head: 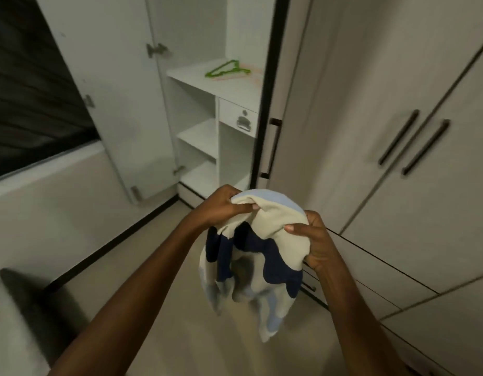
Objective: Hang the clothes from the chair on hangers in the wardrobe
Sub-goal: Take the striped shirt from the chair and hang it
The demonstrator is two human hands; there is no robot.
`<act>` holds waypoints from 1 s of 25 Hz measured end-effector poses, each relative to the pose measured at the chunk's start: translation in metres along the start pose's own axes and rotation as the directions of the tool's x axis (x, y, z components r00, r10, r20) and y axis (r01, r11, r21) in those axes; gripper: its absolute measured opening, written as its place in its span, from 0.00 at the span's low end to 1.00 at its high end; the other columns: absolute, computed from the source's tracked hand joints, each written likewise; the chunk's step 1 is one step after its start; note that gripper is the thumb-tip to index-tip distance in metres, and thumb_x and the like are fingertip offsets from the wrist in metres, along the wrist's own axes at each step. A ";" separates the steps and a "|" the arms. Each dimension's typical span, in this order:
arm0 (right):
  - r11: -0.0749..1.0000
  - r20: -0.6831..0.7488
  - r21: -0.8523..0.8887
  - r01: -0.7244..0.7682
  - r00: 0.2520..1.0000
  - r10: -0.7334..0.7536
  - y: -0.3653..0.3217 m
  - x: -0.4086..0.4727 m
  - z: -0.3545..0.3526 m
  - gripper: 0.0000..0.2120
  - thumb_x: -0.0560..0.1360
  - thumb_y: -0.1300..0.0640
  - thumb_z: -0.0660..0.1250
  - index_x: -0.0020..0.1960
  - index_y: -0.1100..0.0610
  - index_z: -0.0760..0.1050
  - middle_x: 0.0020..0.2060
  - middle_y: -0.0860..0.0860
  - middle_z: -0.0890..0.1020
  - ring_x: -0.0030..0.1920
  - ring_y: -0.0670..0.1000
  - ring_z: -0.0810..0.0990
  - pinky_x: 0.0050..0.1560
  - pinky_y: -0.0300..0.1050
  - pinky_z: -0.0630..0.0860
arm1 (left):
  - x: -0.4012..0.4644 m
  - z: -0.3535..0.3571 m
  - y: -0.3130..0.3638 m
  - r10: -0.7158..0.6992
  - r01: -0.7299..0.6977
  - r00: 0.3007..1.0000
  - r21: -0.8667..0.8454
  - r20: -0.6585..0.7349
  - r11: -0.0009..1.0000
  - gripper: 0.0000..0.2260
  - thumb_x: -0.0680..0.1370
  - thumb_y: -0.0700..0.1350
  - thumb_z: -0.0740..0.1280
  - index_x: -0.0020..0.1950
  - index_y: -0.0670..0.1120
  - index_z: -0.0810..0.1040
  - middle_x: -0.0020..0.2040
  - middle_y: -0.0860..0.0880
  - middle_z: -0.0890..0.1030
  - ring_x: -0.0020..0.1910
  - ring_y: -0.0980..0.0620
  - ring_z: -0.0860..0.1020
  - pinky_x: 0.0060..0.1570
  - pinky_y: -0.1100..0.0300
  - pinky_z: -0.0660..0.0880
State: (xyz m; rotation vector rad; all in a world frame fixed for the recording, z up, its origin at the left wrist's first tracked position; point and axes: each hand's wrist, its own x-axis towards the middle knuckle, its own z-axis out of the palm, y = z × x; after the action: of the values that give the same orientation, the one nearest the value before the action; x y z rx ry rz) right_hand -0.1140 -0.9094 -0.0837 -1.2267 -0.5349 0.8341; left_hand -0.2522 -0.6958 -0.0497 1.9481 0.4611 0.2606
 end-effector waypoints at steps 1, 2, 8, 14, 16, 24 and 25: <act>1.000 0.020 -0.003 -0.006 1.000 0.006 0.007 0.013 0.028 0.19 0.60 0.58 0.78 0.49 0.65 0.84 0.44 0.60 0.84 0.46 0.60 0.82 0.50 0.51 0.77 | -0.009 -0.021 -0.011 -0.018 0.018 0.999 0.001 -0.046 1.000 0.19 0.69 0.63 0.75 0.43 0.47 0.85 0.39 0.47 0.86 0.40 0.52 0.84 0.41 0.55 0.77; 1.000 0.025 -0.005 -0.015 1.000 0.015 0.014 0.025 0.054 0.22 0.60 0.58 0.78 0.51 0.67 0.82 0.45 0.62 0.84 0.47 0.62 0.82 0.51 0.53 0.77 | -0.017 -0.039 -0.019 -0.040 0.041 0.994 0.007 -0.101 0.999 0.20 0.68 0.66 0.75 0.42 0.49 0.84 0.38 0.49 0.85 0.40 0.51 0.84 0.41 0.53 0.78; 0.993 0.062 -0.099 0.068 0.996 -0.062 0.033 0.097 0.164 0.12 0.65 0.61 0.74 0.47 0.64 0.81 0.40 0.58 0.84 0.42 0.57 0.82 0.43 0.48 0.78 | -0.047 -0.134 -0.055 -0.004 -0.026 0.907 -0.064 -0.422 0.998 0.05 0.73 0.51 0.78 0.43 0.51 0.86 0.39 0.49 0.85 0.39 0.48 0.84 0.39 0.54 0.76; 0.965 0.159 -0.200 0.169 0.978 -0.139 0.044 0.198 0.217 0.13 0.62 0.62 0.64 0.37 0.68 0.61 0.32 0.61 0.63 0.33 0.60 0.61 0.37 0.52 0.59 | -0.016 -0.240 -0.104 0.056 -0.104 0.893 -0.084 -0.446 0.991 0.05 0.75 0.37 0.75 0.50 0.42 0.86 0.46 0.41 0.86 0.48 0.41 0.84 0.50 0.47 0.80; 0.879 0.098 -0.419 0.226 0.974 -0.203 0.044 0.239 0.234 0.06 0.63 0.64 0.64 0.36 0.62 0.67 0.30 0.54 0.68 0.31 0.54 0.67 0.34 0.48 0.66 | 0.008 -0.279 -0.113 0.027 -0.060 0.932 -0.080 -0.361 0.995 0.08 0.74 0.35 0.74 0.51 0.44 0.86 0.47 0.44 0.86 0.48 0.46 0.84 0.49 0.50 0.80; 0.572 -0.233 -0.807 0.144 0.814 -0.533 0.029 0.386 0.265 0.11 0.70 0.68 0.66 0.45 0.53 0.80 0.43 0.50 0.82 0.42 0.54 0.80 0.37 0.42 0.69 | 0.106 -0.375 -0.127 0.058 -0.071 0.976 -0.058 -0.212 0.996 0.16 0.74 0.31 0.72 0.60 0.43 0.84 0.55 0.46 0.86 0.57 0.45 0.83 0.57 0.54 0.80; 0.531 -0.236 -0.839 0.117 0.802 -0.549 0.028 0.400 0.268 0.12 0.71 0.68 0.66 0.45 0.52 0.80 0.43 0.50 0.83 0.41 0.54 0.80 0.36 0.42 0.68 | 0.120 -0.383 -0.134 0.081 -0.094 0.967 -0.044 -0.241 0.995 0.15 0.74 0.31 0.71 0.57 0.44 0.85 0.53 0.46 0.86 0.55 0.45 0.83 0.55 0.54 0.80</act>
State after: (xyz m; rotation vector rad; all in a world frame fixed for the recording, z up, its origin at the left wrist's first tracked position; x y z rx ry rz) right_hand -0.0818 -0.4283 -0.0669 -1.9971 -0.7432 -0.1599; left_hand -0.3177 -0.2788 -0.0186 1.8939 0.5185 0.5635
